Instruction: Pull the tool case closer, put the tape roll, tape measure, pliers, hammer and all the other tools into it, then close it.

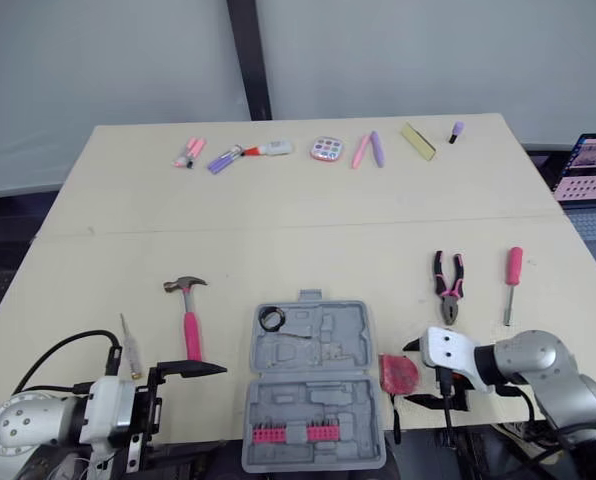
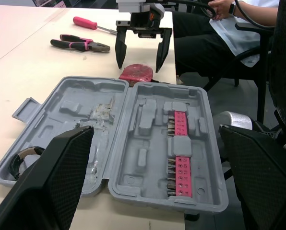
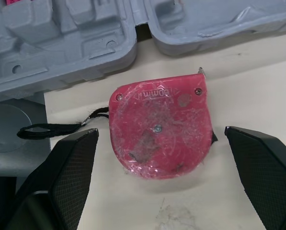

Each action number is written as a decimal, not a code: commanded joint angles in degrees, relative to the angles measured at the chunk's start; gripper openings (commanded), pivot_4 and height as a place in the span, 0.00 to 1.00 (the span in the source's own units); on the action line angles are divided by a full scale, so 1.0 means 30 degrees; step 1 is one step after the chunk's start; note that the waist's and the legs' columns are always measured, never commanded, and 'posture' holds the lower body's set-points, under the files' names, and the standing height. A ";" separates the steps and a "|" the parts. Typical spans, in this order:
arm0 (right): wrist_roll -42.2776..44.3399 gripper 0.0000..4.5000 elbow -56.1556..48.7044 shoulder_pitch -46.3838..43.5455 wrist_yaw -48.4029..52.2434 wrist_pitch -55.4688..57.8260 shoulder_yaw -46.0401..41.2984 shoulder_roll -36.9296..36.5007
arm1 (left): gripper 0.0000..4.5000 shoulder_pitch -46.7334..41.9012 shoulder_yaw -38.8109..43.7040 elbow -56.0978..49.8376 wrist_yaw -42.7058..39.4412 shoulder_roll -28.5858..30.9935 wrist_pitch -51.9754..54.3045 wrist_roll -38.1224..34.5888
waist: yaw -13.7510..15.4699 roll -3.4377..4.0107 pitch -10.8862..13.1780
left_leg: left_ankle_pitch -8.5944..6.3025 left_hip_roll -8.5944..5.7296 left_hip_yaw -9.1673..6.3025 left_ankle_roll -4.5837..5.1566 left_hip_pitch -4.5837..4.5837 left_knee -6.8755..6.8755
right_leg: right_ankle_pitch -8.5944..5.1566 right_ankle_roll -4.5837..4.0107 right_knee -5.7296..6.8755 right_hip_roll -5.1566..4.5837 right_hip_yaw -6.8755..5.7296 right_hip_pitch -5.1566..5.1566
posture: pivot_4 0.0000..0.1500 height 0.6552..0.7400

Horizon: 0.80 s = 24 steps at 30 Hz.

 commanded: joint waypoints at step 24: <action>-0.0905 0.66 0.0020 -0.0653 -0.0794 0.0346 0.0635 0.1115 | 1.00 -0.0109 0.0034 -0.1029 0.0623 0.0196 0.0472 -0.0226 | -0.0003 0.0000 0.0000 | 0.0000 0.0000 0.0000 -0.0001 0.0003 -0.0001 | 0.0000 0.0000 0.0017 0.0000 0.0000 0.0002 | 1.00 1.00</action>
